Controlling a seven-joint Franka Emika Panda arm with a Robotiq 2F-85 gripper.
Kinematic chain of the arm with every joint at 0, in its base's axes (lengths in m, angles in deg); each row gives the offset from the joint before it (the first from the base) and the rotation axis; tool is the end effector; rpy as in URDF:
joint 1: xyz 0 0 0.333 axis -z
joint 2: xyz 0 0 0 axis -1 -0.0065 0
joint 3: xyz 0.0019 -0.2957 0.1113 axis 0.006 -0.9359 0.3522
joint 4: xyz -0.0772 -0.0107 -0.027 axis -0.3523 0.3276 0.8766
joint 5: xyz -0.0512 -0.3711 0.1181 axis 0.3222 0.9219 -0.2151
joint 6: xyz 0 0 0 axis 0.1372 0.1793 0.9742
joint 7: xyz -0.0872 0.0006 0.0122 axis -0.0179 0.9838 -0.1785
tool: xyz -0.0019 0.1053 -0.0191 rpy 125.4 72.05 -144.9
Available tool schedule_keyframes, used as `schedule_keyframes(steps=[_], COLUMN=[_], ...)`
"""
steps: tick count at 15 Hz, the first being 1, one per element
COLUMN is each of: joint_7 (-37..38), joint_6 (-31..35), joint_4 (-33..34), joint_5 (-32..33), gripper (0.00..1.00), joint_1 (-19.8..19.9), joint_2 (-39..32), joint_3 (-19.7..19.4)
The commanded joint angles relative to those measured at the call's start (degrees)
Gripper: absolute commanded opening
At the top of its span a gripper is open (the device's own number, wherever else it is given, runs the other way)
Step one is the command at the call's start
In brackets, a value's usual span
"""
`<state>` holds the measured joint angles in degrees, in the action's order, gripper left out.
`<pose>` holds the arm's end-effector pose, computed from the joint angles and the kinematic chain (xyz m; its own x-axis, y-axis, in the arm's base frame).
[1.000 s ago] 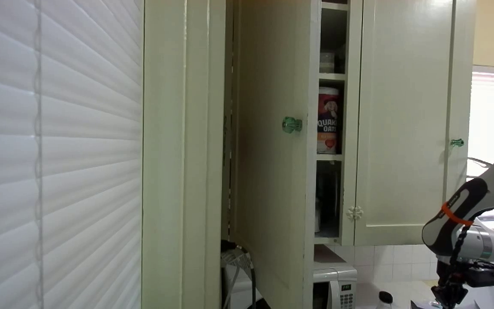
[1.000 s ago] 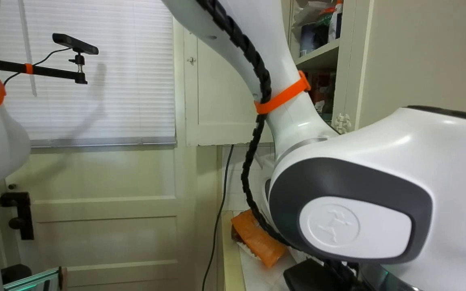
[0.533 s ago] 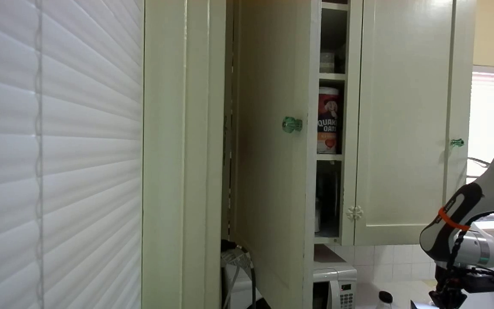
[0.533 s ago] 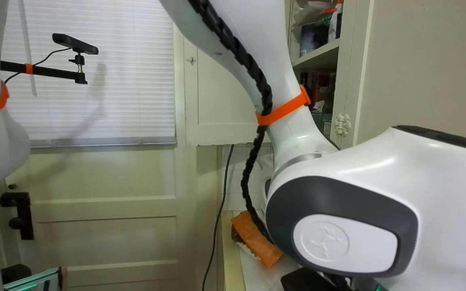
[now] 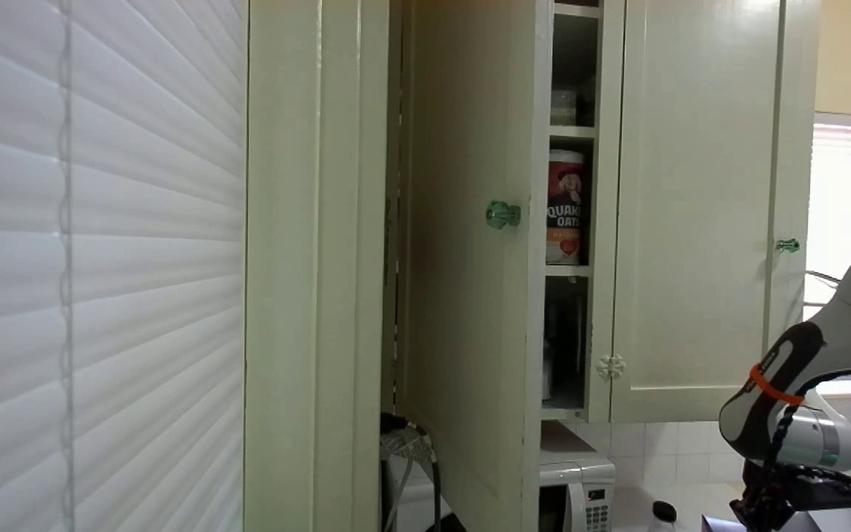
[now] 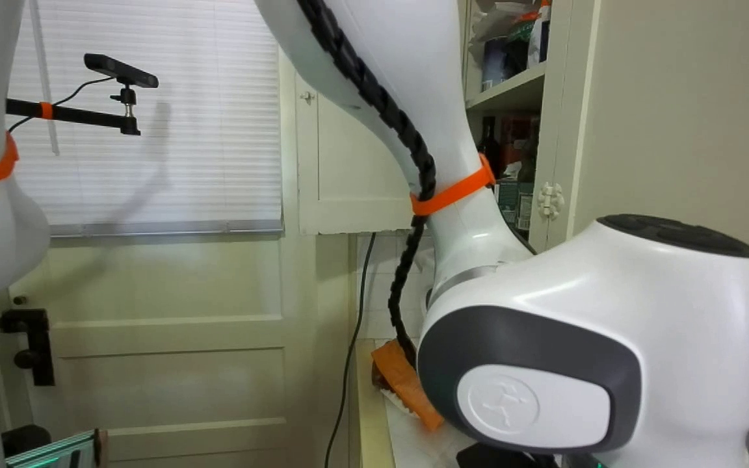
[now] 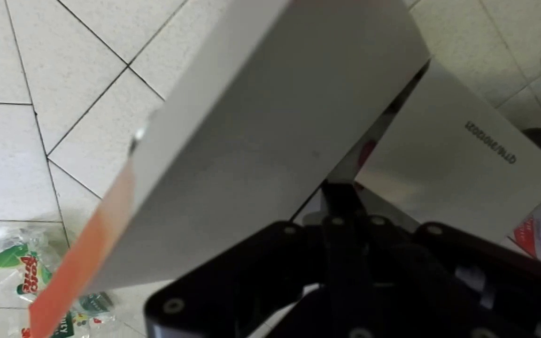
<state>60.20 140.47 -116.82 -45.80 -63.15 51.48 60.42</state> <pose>0.4042 -0.3080 0.1977 0.8896 -0.4428 0.1117 -0.4430 -0.8962 -0.0252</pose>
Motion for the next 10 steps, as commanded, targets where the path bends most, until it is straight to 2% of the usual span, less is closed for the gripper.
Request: schedule_keyframes(steps=[1, 6, 10], joint_7=[-0.9, -4.0, -6.5], joint_6=[2.2, -1.6, -8.1], joint_4=[-0.3, -0.2, 0.0], joint_5=[-2.5, -5.9, -7.0], gripper=[0.00, 0.00, 0.00], joint_1=[1.8, 4.6, 5.0], joint_2=[-1.5, 0.4, 2.5], joint_3=[2.7, 6.3, 6.4])
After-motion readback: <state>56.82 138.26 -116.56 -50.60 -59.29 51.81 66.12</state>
